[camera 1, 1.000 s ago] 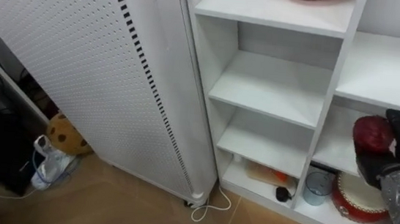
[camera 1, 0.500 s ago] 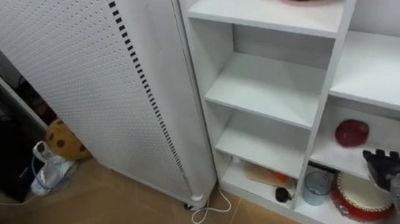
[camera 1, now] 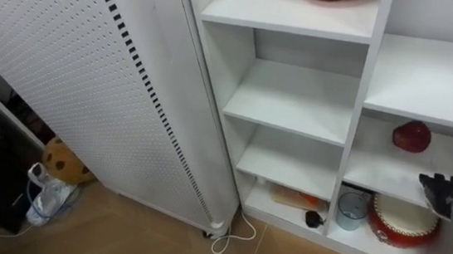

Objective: Arrange fruit in the closet

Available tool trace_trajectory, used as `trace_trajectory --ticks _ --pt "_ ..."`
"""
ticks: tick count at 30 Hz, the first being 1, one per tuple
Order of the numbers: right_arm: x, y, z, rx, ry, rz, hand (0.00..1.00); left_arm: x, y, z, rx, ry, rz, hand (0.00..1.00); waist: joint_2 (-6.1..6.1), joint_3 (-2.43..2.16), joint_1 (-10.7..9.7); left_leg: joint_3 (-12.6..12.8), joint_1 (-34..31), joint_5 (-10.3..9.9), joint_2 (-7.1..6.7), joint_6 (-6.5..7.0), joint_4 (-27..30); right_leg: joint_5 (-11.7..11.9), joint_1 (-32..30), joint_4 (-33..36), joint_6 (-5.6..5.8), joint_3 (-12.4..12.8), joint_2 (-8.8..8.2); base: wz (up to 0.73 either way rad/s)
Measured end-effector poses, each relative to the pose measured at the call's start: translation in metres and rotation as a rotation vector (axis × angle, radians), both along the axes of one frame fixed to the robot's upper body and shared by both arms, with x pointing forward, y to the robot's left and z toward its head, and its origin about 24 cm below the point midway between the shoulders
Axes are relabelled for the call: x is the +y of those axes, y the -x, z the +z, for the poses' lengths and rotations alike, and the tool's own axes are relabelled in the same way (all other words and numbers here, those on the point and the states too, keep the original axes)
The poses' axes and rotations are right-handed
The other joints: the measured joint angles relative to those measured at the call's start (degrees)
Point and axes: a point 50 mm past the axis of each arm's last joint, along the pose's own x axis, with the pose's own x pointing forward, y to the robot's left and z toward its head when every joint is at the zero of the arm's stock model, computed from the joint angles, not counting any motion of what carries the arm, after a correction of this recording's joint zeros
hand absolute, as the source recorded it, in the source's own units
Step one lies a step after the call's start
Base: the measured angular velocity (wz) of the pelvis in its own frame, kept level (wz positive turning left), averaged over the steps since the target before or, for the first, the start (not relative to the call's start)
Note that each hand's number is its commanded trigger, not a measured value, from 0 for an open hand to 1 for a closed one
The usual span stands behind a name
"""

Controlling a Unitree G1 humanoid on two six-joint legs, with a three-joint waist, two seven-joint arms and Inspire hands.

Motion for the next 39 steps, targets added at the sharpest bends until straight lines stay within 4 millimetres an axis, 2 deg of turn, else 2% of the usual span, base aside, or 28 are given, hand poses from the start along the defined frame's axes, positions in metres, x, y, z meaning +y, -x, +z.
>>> trace_trajectory --ticks 6,11,14,20,23,26,28,29,30,31,32,34,35,37,38,39 --pt "-0.001 0.001 -0.005 0.024 -0.017 -0.006 0.00 -0.003 -0.001 -0.001 -0.003 0.009 0.001 0.00 -0.01 0.05 0.0 0.0 1.5 0.0 0.53 0.00 -1.0 0.8 1.9 -2.0 0.06 -0.4 0.70 -0.05" --pt "-0.004 0.004 -0.021 0.062 -0.015 -0.003 0.00 -0.006 -0.001 -0.002 0.012 0.032 -0.001 0.00 -0.07 0.67 -0.2 -0.1 5.3 -0.2 0.78 0.03 -3.0 1.4 6.0 -4.9 0.54 -0.8 1.54 -0.03" --pt "-0.008 0.008 -0.038 0.073 -0.017 0.000 0.00 -0.007 -0.001 -0.003 0.038 0.049 -0.006 0.00 -0.35 0.96 -0.5 0.0 7.2 -0.2 0.81 0.04 -4.3 1.8 7.9 -6.6 0.78 -0.8 1.82 -0.02" --pt "-0.019 0.039 -0.104 0.201 -0.026 -0.003 0.00 -0.004 0.001 -0.008 0.093 0.052 -0.002 0.00 -1.34 1.44 -1.5 0.7 13.7 -0.2 1.37 0.00 -8.4 3.0 14.5 -11.8 1.30 -0.7 3.14 -0.09" --pt "-0.011 0.070 -0.159 0.342 -0.057 0.007 0.00 -0.003 0.005 -0.012 0.140 0.062 0.015 0.00 -1.76 1.49 -2.3 1.5 19.1 -0.2 2.30 -0.46 -12.1 4.8 19.8 -17.4 1.43 -0.3 5.19 -0.25" --pt "0.004 0.099 -0.198 0.445 -0.068 0.048 0.00 -0.004 0.010 -0.014 0.163 0.070 0.027 0.00 -2.34 1.31 -3.3 1.8 22.6 -0.1 2.61 -0.74 -14.5 5.7 23.5 -20.8 1.42 -0.5 6.07 -0.12" --pt "0.022 0.136 -0.237 0.594 -0.052 0.121 0.00 -0.002 0.011 -0.014 0.169 0.078 0.049 0.00 -3.22 0.82 -4.9 1.4 25.4 0.3 2.68 -1.34 -17.0 6.6 27.0 -24.6 1.40 -1.1 7.08 0.06" --pt "0.025 0.147 -0.246 0.631 -0.043 0.143 0.00 -0.002 0.011 -0.015 0.172 0.078 0.056 0.00 -3.29 0.77 -5.4 1.2 26.3 0.5 2.83 -1.47 -17.8 7.0 28.3 -25.9 1.40 -1.4 7.45 0.07" --pt "0.033 0.173 -0.265 0.718 -0.025 0.190 0.00 -0.001 0.015 -0.016 0.185 0.078 0.075 0.00 -3.52 0.61 -6.1 1.0 28.6 0.7 2.99 -1.69 -19.3 7.9 30.8 -28.6 1.36 -1.8 8.04 0.03" --pt "0.038 0.201 -0.281 0.811 -0.009 0.242 0.00 0.000 0.020 -0.017 0.203 0.072 0.080 0.00 -3.94 0.22 -6.5 0.9 30.6 0.9 2.91 -1.85 -21.1 8.3 33.0 -30.8 1.55 -1.7 8.50 0.00" --pt "0.040 0.215 -0.288 0.863 0.020 0.283 0.00 0.001 0.021 -0.017 0.205 0.072 0.087 0.00 -4.14 -0.01 -6.8 0.9 31.6 1.0 2.83 -1.94 -21.9 8.6 34.1 -31.9 1.63 -1.7 8.65 0.00" --pt "0.042 0.264 -0.304 1.019 0.118 0.430 0.00 0.004 0.028 -0.017 0.215 0.076 0.120 0.00 -4.43 -0.33 -7.9 1.0 34.5 1.2 2.82 -2.11 -24.3 9.6 37.5 -35.5 1.78 -1.8 9.25 -0.02" --pt "0.043 0.273 -0.306 1.049 0.150 0.473 0.00 0.005 0.030 -0.017 0.216 0.078 0.130 0.00 -4.57 -0.39 -8.2 1.2 35.2 1.3 2.81 -2.15 -24.9 9.7 38.2 -36.0 1.77 -1.7 9.30 -0.10" --pt "0.043 0.309 -0.313 1.179 0.278 0.669 0.00 0.010 0.040 -0.016 0.230 0.068 0.163 0.00 -5.23 -0.67 -10.2 1.7 38.3 1.7 2.63 -2.41 -27.3 10.4 41.2 -38.0 1.90 -1.6 9.50 -0.07" --pt "0.042 0.316 -0.313 1.209 0.312 0.721 0.00 0.011 0.042 -0.016 0.232 0.067 0.177 0.00 -5.35 -0.69 -10.8 1.8 39.0 1.7 2.62 -2.43 -27.7 10.4 41.7 -38.4 1.90 -1.6 9.53 -0.06" --pt "0.042 0.324 -0.314 1.263 0.403 0.844 0.00 0.012 0.045 -0.016 0.235 0.065 0.187 0.00 -5.68 -0.84 -11.4 2.1 40.2 1.7 2.61 -2.50 -28.5 10.4 42.5 -38.6 1.91 -1.5 9.51 -0.15"
